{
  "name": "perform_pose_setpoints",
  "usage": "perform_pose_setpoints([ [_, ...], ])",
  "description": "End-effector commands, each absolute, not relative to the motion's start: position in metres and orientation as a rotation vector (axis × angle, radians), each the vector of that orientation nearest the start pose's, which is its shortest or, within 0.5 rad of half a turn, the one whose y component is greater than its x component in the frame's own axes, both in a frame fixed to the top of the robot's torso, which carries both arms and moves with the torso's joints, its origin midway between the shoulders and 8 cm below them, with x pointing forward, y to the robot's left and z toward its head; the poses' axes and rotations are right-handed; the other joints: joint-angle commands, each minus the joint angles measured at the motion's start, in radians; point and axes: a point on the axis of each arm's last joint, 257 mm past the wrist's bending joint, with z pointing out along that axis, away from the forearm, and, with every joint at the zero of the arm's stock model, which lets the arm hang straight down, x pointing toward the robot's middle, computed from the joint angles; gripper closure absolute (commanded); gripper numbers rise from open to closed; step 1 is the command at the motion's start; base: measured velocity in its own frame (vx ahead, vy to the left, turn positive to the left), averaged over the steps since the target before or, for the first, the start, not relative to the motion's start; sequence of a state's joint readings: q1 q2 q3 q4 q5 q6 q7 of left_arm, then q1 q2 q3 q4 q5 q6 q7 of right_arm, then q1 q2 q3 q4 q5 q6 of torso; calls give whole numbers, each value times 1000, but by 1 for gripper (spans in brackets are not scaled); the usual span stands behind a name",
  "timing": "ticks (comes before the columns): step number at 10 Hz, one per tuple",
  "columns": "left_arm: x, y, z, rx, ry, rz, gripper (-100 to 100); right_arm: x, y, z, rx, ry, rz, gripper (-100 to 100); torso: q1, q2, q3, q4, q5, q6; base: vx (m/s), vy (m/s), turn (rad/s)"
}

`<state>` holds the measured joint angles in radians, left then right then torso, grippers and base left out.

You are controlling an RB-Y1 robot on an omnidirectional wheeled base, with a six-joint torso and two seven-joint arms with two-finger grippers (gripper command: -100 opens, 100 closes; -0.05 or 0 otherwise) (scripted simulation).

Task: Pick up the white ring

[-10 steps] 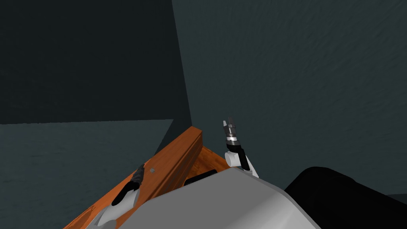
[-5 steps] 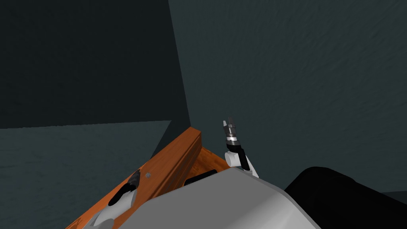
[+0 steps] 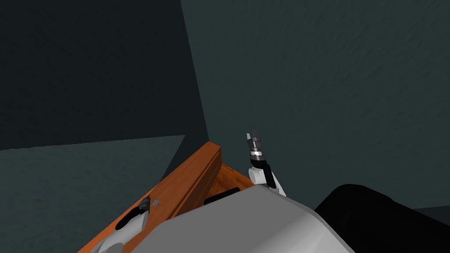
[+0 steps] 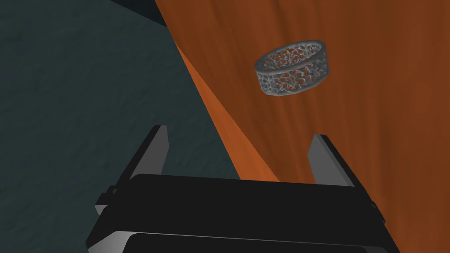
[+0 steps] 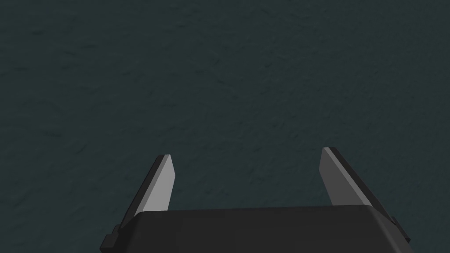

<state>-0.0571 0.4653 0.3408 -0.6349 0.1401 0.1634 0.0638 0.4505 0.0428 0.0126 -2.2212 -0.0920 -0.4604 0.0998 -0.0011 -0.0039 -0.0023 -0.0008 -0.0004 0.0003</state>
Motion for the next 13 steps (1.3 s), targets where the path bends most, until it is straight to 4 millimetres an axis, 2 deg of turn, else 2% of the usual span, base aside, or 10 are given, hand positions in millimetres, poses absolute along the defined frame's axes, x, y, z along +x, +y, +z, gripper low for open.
perform_pose_setpoints([
  [1,284,615,-533,-2063,1273,-153,-100,364,-287,6,754,586,1287,0,0,0,0,0,0,0,81,-16,-83],
  [3,268,603,-551,-2132,1268,-131,-100,364,-287,6,754,586,1287,0,0,-1,-1,0,0,0,84,-4,-80],
  [5,269,604,-550,-2125,1268,-134,-100,364,-287,6,754,586,1287,0,1,0,0,0,0,0,37,4,-4],
  [6,269,604,-551,-2127,1268,-133,0,364,-287,6,754,586,1287,0,1,2,1,0,0,0,0,0,0],
  [7,256,610,-554,-2144,1234,-118,-100,364,-287,6,754,586,1287,0,1,4,2,1,0,0,-7,16,-216],
  [8,256,610,-554,-2144,1234,-118,-100,364,-287,7,754,586,1287,0,2,4,2,1,0,0,-13,31,-109],
  [11,236,617,-560,-2169,1185,-99,-100,364,-287,6,754,586,1287,0,3,5,3,1,0,0,-14,31,-127],
  [13,236,617,-560,-2169,1185,-99,-100,364,-287,6,754,586,1287,0,3,5,3,1,0,-1,-4,14,-16],
])
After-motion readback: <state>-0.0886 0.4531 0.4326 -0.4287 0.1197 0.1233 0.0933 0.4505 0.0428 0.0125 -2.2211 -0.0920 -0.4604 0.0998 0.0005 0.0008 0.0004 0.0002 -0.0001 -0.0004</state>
